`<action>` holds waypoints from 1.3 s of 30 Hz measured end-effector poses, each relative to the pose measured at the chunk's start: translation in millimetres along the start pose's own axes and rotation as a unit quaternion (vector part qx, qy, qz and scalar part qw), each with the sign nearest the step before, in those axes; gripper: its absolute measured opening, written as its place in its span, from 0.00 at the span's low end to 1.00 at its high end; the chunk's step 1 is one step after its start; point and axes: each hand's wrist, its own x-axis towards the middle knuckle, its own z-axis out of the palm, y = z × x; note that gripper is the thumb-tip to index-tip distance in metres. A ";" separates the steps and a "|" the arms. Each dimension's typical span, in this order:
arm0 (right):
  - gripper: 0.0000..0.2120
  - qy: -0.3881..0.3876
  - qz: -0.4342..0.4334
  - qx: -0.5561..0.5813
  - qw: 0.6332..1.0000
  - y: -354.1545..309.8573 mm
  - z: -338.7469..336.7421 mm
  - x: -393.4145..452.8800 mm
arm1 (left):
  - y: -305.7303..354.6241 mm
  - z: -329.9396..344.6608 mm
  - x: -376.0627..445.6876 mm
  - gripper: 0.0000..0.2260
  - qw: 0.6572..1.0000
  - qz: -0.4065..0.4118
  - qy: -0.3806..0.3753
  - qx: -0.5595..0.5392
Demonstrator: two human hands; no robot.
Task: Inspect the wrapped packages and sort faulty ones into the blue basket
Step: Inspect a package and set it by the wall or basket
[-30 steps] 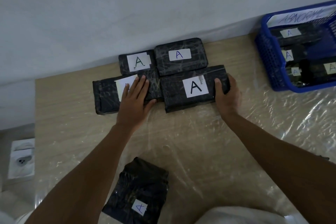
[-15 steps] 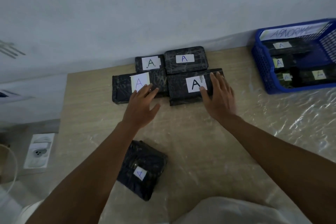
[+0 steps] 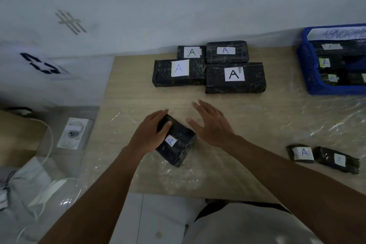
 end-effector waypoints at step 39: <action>0.21 0.049 0.118 0.535 0.835 58.9 -72.6 -70.0 | 157.1 67.8 -6.0 0.19 0.823 -0.119 -0.001 -0.555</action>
